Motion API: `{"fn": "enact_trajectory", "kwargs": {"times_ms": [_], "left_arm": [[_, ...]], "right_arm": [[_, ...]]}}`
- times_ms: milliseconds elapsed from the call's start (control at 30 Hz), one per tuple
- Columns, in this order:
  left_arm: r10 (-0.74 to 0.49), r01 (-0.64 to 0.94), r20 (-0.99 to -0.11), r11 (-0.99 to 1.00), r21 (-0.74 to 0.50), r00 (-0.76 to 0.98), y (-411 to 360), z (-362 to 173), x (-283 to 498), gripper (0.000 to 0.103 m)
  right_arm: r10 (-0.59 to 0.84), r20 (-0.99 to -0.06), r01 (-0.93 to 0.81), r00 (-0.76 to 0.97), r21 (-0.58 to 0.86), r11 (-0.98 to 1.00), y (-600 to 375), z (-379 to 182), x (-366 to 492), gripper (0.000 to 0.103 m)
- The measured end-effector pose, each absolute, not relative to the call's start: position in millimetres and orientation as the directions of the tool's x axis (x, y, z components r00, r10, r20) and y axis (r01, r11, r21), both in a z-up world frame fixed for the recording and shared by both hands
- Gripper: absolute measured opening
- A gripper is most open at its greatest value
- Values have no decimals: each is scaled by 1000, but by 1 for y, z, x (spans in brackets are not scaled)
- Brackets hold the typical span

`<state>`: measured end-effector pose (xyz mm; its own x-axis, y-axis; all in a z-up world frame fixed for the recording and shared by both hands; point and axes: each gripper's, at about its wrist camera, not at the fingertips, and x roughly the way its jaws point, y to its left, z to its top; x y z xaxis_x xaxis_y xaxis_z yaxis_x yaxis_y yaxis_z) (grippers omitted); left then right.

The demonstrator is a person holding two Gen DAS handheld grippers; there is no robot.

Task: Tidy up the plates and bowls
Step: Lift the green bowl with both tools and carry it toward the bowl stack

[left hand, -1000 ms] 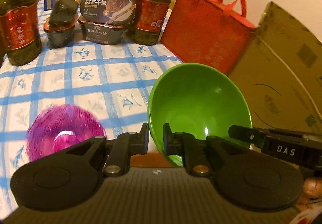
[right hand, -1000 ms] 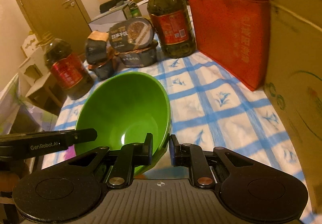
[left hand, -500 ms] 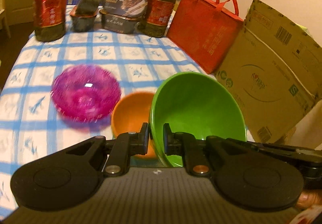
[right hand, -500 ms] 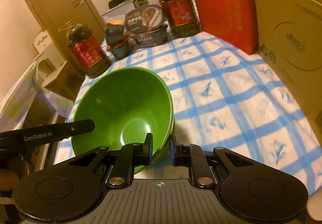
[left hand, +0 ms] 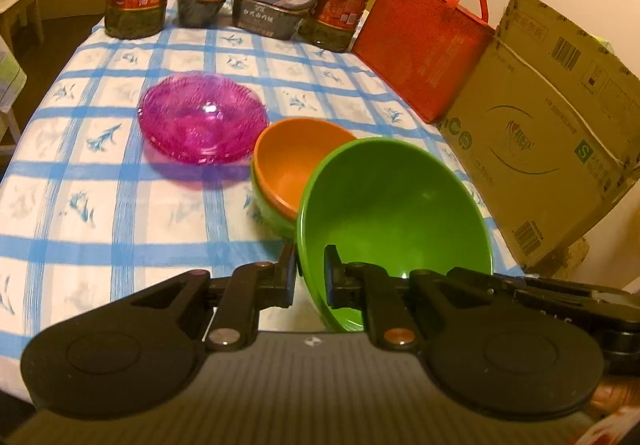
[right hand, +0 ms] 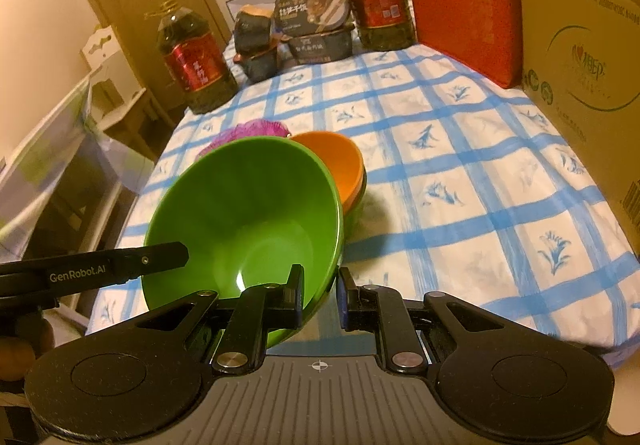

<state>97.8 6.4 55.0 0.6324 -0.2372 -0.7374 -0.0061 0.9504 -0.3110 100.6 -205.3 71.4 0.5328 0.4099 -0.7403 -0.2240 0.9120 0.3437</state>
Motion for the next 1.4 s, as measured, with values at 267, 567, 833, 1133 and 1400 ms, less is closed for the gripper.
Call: {"fn": "enact_trajectory", "kwargs": {"times_ms": [267, 567, 833, 1133, 1400], "left_arm": [[-234, -36, -747, 945, -326, 623, 13, 47, 86, 12], [-236, -50, -752, 940, -336, 616, 15, 41, 81, 12], [-239, -47, -751, 940, -337, 616, 13, 42, 84, 12], [-240, -39, -747, 942, -335, 620, 9, 46, 89, 12], [-235, -31, -739, 945, -327, 632, 5, 54, 102, 12]], "right_arm": [[415, -754, -240, 509, 339, 910, -199, 64, 95, 17], [417, -762, -237, 495, 343, 909, -197, 60, 95, 16], [417, -759, -230, 500, 349, 909, -199, 60, 98, 16], [417, -746, -222, 520, 354, 909, -203, 67, 103, 16], [420, -731, -223, 538, 357, 907, -207, 73, 114, 16]]}}
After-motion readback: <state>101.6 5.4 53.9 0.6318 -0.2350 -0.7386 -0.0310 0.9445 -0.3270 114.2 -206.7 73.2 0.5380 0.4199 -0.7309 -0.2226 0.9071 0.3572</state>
